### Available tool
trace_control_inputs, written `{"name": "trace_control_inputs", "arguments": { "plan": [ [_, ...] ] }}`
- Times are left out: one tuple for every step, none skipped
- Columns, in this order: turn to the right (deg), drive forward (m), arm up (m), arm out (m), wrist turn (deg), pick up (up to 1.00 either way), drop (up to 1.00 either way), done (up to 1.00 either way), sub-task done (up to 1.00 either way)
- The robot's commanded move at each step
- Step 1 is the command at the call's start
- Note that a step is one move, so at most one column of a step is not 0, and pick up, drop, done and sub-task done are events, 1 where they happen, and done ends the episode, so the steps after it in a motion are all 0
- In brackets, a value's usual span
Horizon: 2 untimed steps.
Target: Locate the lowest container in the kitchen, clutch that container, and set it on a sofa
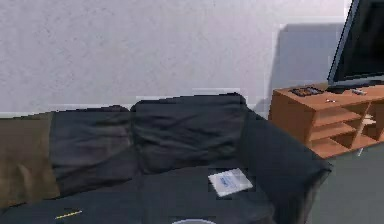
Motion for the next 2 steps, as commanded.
{"name": "trace_control_inputs", "arguments": {
  "plan": [
    [45.0, 0.00, 0.00, 0.00, 0.0, 0.00, 0.00, 0.00, 0.00],
    [6.0, 0.00, 0.00, 0.00, 0.0, 0.00, 0.00, 0.00, 0.00]
  ]
}}
